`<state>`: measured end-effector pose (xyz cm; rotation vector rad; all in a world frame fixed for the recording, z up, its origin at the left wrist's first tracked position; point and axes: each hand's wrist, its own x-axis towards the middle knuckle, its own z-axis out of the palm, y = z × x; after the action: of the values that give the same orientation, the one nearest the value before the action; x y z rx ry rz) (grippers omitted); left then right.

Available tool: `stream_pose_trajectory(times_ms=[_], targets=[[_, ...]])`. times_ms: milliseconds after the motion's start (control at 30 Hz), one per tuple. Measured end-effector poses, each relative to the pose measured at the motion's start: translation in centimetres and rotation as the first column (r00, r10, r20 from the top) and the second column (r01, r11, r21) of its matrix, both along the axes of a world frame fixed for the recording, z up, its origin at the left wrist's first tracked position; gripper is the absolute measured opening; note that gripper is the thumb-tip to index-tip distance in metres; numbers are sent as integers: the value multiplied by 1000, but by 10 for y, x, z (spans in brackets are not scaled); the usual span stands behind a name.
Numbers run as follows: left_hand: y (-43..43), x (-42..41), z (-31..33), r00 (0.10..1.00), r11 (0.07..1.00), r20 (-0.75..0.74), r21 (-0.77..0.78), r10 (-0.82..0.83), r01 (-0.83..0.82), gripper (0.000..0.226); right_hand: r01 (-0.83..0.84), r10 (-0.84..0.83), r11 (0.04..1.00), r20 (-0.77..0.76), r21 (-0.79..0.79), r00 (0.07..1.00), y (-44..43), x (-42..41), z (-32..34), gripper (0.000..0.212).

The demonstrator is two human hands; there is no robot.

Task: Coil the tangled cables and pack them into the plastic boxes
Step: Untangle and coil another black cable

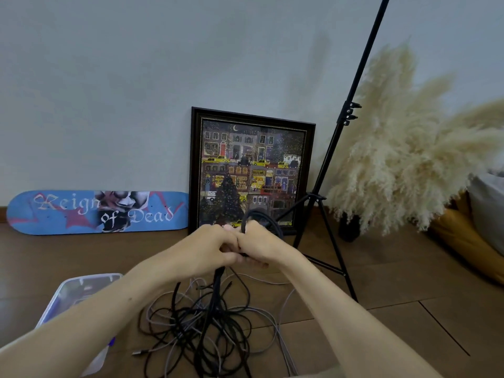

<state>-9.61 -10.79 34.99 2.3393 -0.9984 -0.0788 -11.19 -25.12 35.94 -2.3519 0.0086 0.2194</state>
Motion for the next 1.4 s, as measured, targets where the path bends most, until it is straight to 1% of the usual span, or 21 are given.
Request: stream_pose_trajectory(times_ms=[100, 200, 233, 333, 433, 467, 533, 633, 700, 800, 900, 1000, 1033, 1067, 1100, 1133, 1167, 1200, 1233, 1333, 1400], targets=[[9, 6, -2, 996, 999, -89, -4, -32, 32, 6, -9, 12, 996, -30, 88, 999, -5, -3, 4, 49], [18, 9, 4, 964, 997, -260, -54, -61, 49, 21, 28, -18, 985, -58, 172, 998, -11, -7, 6, 44], [20, 7, 6, 959, 998, -275, -36, -64, 56, 24, 47, -35, 982, -68, 184, 997, -13, -7, 5, 42], [22, 2, 6, 974, 998, -222, 30, -41, 49, 28, 81, -63, 974, -91, 213, 994, -16, -6, 4, 43], [27, 3, 0, 979, 1000, -204, 23, 22, -18, 28, 33, -21, 989, -87, 141, 996, -16, -6, 7, 30], [29, 4, -2, 975, 999, -217, 10, 41, -40, 27, 11, -3, 992, -66, 124, 998, -16, -6, 7, 28], [30, 6, -6, 953, 993, -286, -28, 99, -112, 24, -10, 11, 988, -3, 153, 1000, -14, -6, 3, 26], [29, 7, -10, 926, 971, -335, -99, 175, -219, 24, -21, -2, 981, 119, 193, 993, -10, -4, -4, 20], [28, 7, -13, 909, 954, -370, -148, 191, -260, 24, -25, -16, 976, 184, 216, 983, -6, -2, -10, 17], [27, 9, -17, 878, 931, -413, -158, 241, -330, 25, 28, -115, 950, 267, 311, 957, -1, 0, -11, 8], [26, 12, -23, 848, 908, -429, -131, 310, -398, 25, 95, -242, 901, 310, 422, 919, 0, 1, -8, 6], [27, 15, -27, 833, 902, -418, -66, 363, -427, 28, 193, -385, 796, 234, 574, 893, -1, -2, -3, 10], [30, 16, -27, 826, 892, -393, -31, 404, -451, 28, 250, -465, 721, 183, 646, 867, -3, -2, -1, 11], [35, 18, -28, 818, 875, -342, 28, 463, -484, 26, 320, -568, 607, 115, 727, 815, -6, 0, 2, 11], [42, 19, -29, 814, 851, -248, 115, 525, -513, 23, 378, -672, 458, 35, 805, 739, -12, 2, 6, 10], [52, 20, -31, 815, 818, -127, 218, 565, -533, 20, 415, -755, 328, -29, 848, 655, -20, 4, 9, 10], [62, 20, -31, 812, 775, -25, 320, 582, -545, 19, 437, -803, 265, -54, 859, 593, -29, 6, 10, 12], [70, 19, -33, 812, 741, 21, 396, 583, -542, 21, 455, -818, 272, -45, 848, 573, -38, 7, 9, 15], [76, 19, -35, 819, 733, 10, 441, 573, -518, 26, 463, -806, 310, -29, 831, 591, -45, 8, 7, 18], [75, 22, -40, 895, 812, -66, 454, 442, -367, 49, 426, -664, 459, -17, 780, 747, -50, 7, -2, 24], [63, 24, -38, 927, 860, -71, 405, 368, -311, 61, 356, -539, 560, 3, 748, 842, -43, 9, -4, 24]])
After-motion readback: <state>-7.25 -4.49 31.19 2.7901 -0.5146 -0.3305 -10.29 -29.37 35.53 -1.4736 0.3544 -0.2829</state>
